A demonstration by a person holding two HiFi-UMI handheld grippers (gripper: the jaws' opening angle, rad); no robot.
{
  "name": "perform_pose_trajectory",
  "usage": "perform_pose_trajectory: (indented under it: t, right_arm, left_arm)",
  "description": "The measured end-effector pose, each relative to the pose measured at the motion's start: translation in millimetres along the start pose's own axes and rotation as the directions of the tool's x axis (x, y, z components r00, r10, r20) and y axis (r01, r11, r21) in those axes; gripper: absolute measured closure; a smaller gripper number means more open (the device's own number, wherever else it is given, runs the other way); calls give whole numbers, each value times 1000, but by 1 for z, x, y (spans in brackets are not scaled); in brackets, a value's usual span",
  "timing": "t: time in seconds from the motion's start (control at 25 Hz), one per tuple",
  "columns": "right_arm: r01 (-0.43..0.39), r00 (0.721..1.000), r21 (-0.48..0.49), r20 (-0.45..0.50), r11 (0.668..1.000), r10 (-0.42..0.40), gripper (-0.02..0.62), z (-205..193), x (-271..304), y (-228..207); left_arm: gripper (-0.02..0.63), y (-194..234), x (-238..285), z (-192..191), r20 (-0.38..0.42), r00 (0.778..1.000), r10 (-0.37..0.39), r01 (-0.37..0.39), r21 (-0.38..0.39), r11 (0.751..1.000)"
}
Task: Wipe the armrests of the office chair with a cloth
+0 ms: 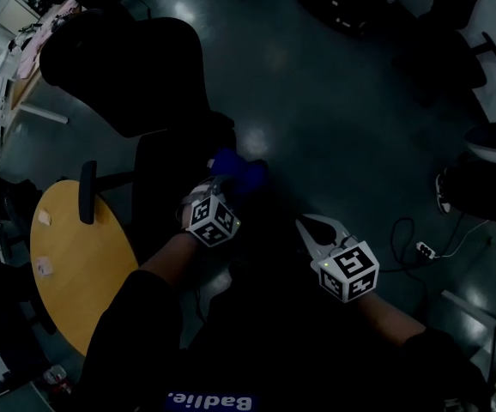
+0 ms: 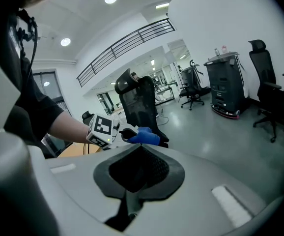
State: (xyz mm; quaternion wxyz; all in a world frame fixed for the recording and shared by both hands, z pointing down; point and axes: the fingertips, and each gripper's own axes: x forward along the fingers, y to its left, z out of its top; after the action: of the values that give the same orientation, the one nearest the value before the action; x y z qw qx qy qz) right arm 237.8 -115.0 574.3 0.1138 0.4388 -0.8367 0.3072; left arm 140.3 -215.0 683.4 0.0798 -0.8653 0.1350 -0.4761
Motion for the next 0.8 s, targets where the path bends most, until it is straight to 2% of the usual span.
perform_pose_trajectory:
  t: [0.2,0.6,0.8]
  right_arm:
    - [-28,1000,-21,-13,999,27,591,-8,7,25]
    - [-28,999,-90,-21,996,26,591,-41,11,113]
    - [2,1000,-135,12,991,0,591,-51,2,159]
  left_arm:
    - [485,-37,-24,-13,49,999,-10,11,-12,1000]
    - [485,-111,-75,-47,137,989,-53,47,43,998]
    - [485,-139,-114,-60,200,979,-24,20,26,999]
